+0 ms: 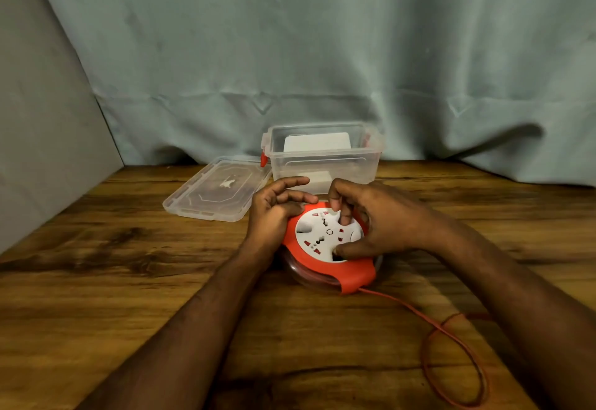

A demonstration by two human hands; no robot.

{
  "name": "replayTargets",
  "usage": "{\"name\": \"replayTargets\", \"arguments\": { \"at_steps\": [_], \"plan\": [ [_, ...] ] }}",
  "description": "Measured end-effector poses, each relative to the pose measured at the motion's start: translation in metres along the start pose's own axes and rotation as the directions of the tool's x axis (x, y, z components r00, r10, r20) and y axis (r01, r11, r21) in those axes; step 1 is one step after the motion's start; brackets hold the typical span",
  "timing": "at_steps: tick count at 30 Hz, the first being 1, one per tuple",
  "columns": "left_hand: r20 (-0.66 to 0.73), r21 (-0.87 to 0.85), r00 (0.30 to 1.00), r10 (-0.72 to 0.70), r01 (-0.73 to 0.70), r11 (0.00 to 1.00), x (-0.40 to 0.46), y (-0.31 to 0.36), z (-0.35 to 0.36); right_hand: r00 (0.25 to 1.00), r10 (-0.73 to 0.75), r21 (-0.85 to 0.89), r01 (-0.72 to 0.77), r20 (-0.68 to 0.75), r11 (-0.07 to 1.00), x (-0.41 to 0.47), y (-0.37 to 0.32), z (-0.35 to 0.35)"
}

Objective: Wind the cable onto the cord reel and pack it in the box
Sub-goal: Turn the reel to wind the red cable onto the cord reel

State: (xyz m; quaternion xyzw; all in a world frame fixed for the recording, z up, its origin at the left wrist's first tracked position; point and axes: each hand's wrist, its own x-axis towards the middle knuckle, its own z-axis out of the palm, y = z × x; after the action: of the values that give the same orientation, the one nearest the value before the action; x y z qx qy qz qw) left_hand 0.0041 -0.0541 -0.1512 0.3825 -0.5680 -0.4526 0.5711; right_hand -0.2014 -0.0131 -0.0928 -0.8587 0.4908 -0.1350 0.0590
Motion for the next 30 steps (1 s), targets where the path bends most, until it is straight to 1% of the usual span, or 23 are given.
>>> {"name": "replayTargets", "arguments": {
  "at_steps": [11, 17, 25, 30],
  "plan": [
    [0.001, -0.007, 1.000, 0.012, -0.012, 1.000, 0.001, -0.001, 0.000, 0.997, 0.010, -0.058, -0.014, -0.076, 0.998, 0.001, -0.003, 0.003],
    [0.006, -0.006, 1.000, 0.005, -0.005, 1.000, 0.001, -0.001, 0.000, 0.997, 0.035, -0.072, -0.040, -0.062, 0.997, 0.001, -0.009, 0.003],
    [0.007, -0.010, 1.000, 0.001, -0.001, 1.000, 0.001, -0.002, -0.001, 0.994, 0.058, -0.088, -0.067, -0.097, 0.994, 0.002, -0.014, 0.006],
    [0.012, 0.009, 1.000, 0.002, -0.003, 1.000, 0.001, -0.002, 0.000, 0.992, 0.042, -0.030, -0.046, -0.116, 0.998, 0.003, -0.015, 0.010]
  ]
}}
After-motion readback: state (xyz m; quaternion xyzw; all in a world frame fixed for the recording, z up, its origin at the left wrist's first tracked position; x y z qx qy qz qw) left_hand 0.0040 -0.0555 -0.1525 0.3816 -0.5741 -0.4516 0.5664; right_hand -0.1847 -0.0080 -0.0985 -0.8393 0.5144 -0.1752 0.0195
